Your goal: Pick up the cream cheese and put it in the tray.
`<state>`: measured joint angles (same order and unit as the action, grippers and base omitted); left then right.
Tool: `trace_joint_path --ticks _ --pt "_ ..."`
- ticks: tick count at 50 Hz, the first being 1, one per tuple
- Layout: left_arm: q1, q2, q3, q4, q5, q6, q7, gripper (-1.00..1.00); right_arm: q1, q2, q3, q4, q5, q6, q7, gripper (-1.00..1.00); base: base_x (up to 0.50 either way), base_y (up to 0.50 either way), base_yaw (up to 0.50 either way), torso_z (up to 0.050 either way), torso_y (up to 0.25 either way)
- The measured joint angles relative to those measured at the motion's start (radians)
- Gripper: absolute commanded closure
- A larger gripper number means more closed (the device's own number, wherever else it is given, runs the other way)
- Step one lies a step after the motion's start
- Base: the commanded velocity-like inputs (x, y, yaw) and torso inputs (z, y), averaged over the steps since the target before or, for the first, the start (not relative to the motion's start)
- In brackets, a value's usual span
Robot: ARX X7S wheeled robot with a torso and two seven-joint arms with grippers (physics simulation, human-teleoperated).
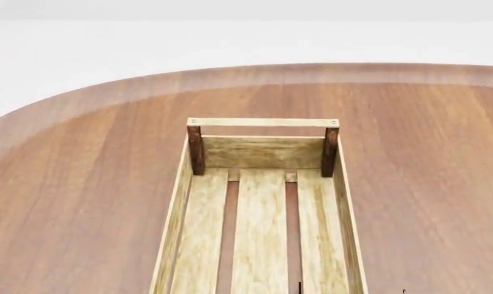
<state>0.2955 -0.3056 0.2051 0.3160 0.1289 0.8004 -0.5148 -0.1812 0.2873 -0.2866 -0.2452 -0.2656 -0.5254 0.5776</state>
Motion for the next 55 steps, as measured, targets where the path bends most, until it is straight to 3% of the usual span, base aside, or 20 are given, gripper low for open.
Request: trace_joint_path --ticks 26,43,55 --pt "0.031 -0.026 -0.022 0.035 -0.024 0.02 -0.025 -1.0 -0.053 -0.065 0.212 -0.268 0.005 0.364 0.075 -1.0 0.0 0.0 0.0 0.0 0.0" --pt "0.036 -0.033 -0.019 0.046 -0.021 0.012 -0.031 -1.0 -0.065 -0.104 0.391 -0.367 0.119 0.539 0.147 -1.0 0.0 0.0 0.0 0.0 0.0" --pt "0.033 -0.037 -0.012 0.046 -0.018 0.005 -0.031 -1.0 -0.034 -0.187 0.533 -0.43 0.237 0.764 0.238 -1.0 0.0 0.0 0.0 0.0 0.0"
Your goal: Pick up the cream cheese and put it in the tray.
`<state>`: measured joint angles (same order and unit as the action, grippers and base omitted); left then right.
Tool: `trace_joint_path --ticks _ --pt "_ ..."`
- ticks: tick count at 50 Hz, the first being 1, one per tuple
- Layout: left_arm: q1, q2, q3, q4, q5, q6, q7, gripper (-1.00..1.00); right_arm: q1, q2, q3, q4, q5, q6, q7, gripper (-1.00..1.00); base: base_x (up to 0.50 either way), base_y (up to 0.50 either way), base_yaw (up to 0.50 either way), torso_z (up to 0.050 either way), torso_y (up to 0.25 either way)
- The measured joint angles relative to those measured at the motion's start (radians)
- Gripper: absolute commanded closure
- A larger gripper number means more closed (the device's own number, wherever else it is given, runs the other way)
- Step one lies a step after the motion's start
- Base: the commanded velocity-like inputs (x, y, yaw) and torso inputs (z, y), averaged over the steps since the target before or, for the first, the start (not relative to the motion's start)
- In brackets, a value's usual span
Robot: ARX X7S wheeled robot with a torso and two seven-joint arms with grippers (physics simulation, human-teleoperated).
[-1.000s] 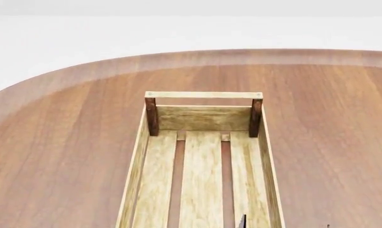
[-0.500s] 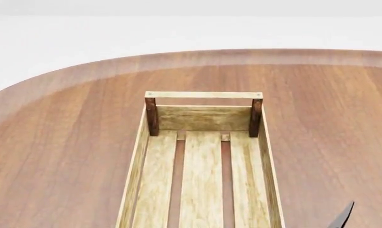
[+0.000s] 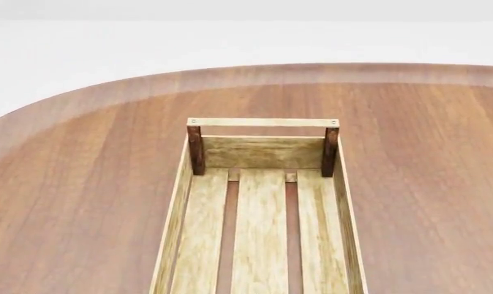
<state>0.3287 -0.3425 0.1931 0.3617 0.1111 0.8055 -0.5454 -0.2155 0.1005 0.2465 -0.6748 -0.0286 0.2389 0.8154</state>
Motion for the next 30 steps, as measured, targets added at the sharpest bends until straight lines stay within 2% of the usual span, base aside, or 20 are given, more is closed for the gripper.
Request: trace_joint_path --ticks 12,30 --pt "-0.002 -0.004 0.007 -0.001 0.003 -0.004 -0.001 -1.0 0.014 -0.027 0.113 -0.01 0.185 0.111 0.014 -1.0 0.0 0.0 0.0 0.0 0.0" --pt "-0.005 -0.007 0.015 -0.001 0.01 -0.01 -0.004 -1.0 0.036 -0.018 0.193 0.031 0.371 0.182 0.014 -1.0 0.0 0.0 0.0 0.0 0.0"
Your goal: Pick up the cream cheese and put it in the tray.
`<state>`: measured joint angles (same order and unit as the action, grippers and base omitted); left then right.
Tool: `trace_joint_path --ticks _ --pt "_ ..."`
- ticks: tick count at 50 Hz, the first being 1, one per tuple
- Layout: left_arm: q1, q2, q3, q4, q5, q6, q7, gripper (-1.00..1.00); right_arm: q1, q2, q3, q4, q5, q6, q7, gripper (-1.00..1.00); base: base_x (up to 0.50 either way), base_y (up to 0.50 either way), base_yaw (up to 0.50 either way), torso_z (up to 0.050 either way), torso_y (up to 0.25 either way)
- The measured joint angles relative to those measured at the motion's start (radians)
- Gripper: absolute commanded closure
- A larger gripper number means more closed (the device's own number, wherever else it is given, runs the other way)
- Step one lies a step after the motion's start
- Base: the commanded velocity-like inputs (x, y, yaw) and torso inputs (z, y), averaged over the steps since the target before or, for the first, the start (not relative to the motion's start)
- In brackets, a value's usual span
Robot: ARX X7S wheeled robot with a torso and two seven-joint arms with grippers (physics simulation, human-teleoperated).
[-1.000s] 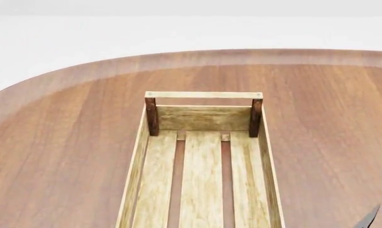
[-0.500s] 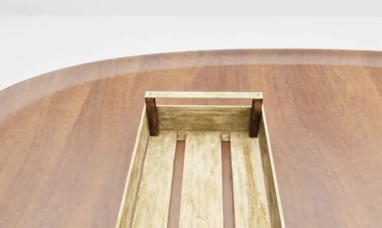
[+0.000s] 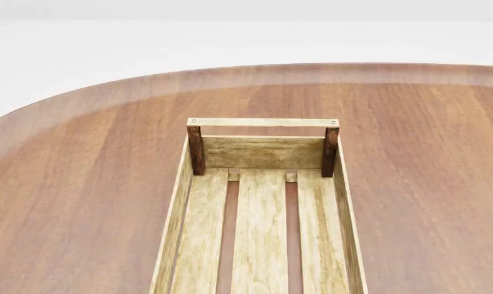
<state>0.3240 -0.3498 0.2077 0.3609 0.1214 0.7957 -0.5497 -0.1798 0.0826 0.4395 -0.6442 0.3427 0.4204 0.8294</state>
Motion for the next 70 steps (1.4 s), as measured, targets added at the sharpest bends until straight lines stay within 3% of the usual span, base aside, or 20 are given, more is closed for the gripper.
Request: trace_joint_path --ticks 28,70 --pt "0.0 -0.005 0.007 0.011 0.011 -0.018 -0.007 -1.0 0.05 0.058 -0.02 0.107 0.029 0.165 0.093 -1.0 0.0 0.0 0.0 0.0 0.0" --pt "0.007 -0.013 0.002 0.026 0.034 -0.032 -0.028 -1.0 0.011 0.093 0.035 0.188 0.095 0.172 0.061 -1.0 0.0 0.0 0.0 0.0 0.0"
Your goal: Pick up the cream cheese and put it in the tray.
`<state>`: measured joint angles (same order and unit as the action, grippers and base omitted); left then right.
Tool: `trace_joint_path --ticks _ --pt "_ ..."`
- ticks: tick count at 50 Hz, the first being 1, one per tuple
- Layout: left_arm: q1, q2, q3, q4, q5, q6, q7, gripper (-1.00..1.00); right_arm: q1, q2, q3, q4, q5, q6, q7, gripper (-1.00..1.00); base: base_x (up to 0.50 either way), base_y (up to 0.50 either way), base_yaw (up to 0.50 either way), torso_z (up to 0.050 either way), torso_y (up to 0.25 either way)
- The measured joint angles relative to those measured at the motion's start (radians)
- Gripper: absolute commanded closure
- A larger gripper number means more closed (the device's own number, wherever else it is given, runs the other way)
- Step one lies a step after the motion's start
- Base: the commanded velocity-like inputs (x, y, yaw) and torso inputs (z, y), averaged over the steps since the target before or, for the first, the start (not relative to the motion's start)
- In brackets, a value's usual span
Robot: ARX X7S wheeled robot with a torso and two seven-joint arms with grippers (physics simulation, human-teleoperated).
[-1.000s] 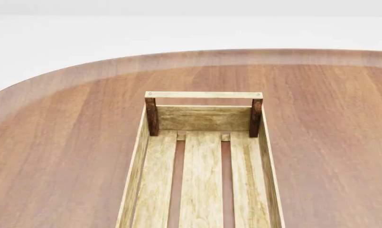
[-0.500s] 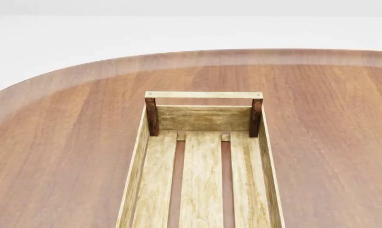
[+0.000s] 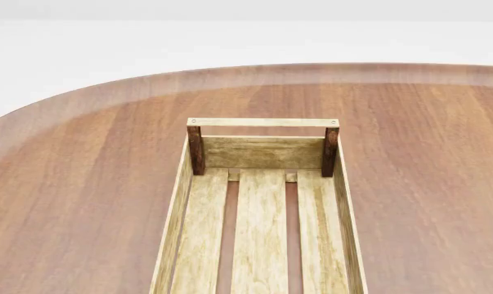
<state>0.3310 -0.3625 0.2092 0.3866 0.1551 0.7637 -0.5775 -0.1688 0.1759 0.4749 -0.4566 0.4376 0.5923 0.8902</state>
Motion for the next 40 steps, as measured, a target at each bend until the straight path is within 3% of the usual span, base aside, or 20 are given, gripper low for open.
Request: trace_joint_path --ticks 40 --pt "0.001 -0.008 0.008 0.008 0.014 -0.015 -0.012 -1.0 -0.075 0.019 0.046 0.049 0.106 -0.029 -0.099 -1.0 0.0 0.0 0.0 0.0 0.0"
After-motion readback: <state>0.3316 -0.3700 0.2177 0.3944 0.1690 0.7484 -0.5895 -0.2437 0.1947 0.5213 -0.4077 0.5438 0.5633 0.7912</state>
